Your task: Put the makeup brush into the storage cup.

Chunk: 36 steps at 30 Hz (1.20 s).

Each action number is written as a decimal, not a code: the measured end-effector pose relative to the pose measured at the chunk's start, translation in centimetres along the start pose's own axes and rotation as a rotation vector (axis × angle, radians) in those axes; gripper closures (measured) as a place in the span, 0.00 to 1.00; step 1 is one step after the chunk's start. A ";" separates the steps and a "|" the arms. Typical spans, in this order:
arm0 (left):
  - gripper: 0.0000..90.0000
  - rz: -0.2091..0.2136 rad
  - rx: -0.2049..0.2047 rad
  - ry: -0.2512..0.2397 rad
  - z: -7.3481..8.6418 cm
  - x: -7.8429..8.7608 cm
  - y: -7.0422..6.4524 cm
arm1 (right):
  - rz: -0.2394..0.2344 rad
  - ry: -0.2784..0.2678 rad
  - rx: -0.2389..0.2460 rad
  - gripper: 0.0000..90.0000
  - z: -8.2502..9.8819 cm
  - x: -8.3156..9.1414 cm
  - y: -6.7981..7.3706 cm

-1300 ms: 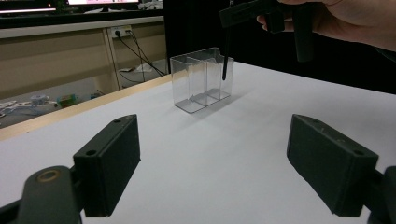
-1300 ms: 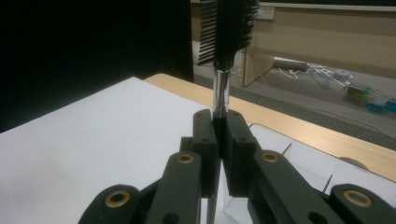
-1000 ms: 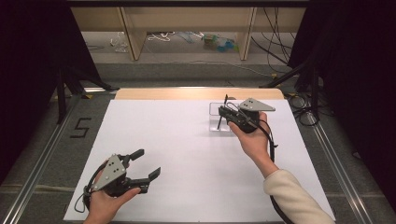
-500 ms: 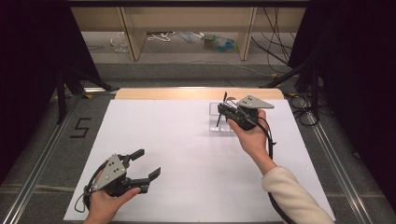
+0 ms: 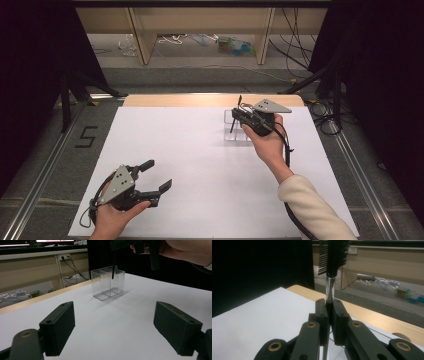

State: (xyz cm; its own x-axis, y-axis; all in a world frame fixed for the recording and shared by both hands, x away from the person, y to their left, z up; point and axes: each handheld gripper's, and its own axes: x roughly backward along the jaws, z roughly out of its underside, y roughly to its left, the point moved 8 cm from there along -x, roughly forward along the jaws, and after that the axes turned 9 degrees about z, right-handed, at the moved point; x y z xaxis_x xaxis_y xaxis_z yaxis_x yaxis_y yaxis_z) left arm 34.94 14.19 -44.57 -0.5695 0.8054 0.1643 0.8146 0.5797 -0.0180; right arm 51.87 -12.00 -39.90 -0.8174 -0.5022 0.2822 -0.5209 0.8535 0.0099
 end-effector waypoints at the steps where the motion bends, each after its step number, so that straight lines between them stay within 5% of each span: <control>1: 0.19 0.000 0.000 0.000 0.0 0.0 0.0 | -0.007 -0.003 -0.001 0.95 0.0 -0.1 0.0; 36: 0.19 0.001 0.002 -0.002 0.0 0.0 0.0 | 0.005 -0.018 -0.024 0.95 -1.1 -0.6 -0.5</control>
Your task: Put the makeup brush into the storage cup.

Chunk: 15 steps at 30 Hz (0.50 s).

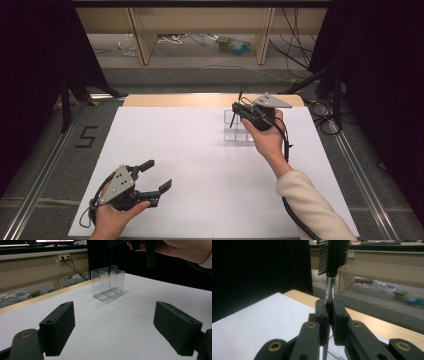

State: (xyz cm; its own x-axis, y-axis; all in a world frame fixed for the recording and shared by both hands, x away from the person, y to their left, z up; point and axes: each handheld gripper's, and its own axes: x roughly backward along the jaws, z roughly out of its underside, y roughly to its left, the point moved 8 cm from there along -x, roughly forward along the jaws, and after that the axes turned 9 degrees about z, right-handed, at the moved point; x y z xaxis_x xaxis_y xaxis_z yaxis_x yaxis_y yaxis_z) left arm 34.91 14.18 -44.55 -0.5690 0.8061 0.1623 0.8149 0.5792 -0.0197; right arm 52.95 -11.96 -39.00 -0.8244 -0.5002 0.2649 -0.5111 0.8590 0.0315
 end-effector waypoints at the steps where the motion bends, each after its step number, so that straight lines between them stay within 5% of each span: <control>1: 0.19 0.000 -0.001 0.000 0.0 0.0 0.0 | 0.004 0.004 0.003 0.95 0.0 0.0 0.0; 15: 0.19 0.001 -0.001 0.001 0.0 0.0 0.0 | 0.009 -0.010 0.003 0.95 -0.5 0.0 -0.2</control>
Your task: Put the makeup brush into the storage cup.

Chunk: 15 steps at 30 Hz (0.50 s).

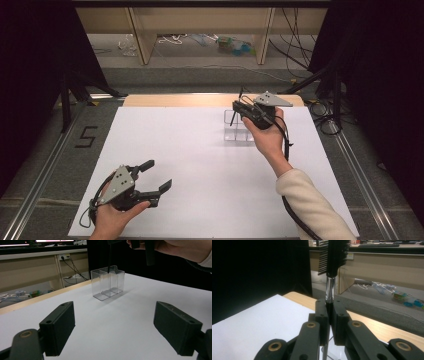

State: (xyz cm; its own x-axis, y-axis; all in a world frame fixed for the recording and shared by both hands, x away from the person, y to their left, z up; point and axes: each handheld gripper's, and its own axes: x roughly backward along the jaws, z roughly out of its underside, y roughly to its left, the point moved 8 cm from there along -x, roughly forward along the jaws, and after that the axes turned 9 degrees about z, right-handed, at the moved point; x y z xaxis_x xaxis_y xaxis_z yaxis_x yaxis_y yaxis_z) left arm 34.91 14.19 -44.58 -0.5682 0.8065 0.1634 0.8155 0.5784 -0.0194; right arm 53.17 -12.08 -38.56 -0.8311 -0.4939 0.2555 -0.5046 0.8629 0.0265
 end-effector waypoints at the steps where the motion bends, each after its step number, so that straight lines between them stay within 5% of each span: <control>1: 0.19 0.000 0.000 0.000 0.0 0.0 0.0 | 0.003 0.001 0.003 0.95 0.0 0.0 -0.1; 15: 0.19 0.000 -0.001 0.000 0.0 0.0 0.0 | 0.002 -0.008 0.003 0.95 -0.3 -0.1 -0.2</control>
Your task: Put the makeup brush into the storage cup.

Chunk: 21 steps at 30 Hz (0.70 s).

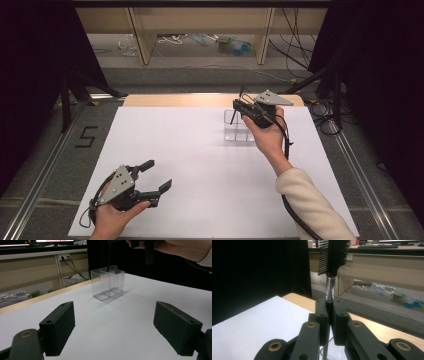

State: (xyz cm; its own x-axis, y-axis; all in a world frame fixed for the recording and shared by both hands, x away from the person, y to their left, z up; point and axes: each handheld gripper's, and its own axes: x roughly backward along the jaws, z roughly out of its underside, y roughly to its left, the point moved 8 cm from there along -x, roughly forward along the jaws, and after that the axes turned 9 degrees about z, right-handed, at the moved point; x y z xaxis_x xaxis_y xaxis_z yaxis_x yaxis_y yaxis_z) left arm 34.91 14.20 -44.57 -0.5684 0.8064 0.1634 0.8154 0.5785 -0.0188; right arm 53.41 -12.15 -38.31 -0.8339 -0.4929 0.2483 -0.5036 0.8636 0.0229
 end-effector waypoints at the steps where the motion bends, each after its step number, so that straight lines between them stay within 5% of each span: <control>1: 0.19 0.001 -0.001 0.000 0.0 0.0 0.0 | 0.000 0.001 -0.001 0.95 0.0 0.0 0.0; 21: 0.19 0.002 0.002 0.000 0.0 0.0 0.0 | 0.012 -0.008 0.003 0.95 -0.4 -0.4 -0.3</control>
State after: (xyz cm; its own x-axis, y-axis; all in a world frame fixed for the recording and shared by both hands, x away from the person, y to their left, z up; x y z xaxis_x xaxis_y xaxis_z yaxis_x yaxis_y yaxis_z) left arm 34.92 14.19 -44.59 -0.5671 0.8073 0.1632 0.8161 0.5776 -0.0211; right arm 53.99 -12.16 -38.05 -0.8416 -0.4834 0.2408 -0.4944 0.8691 0.0167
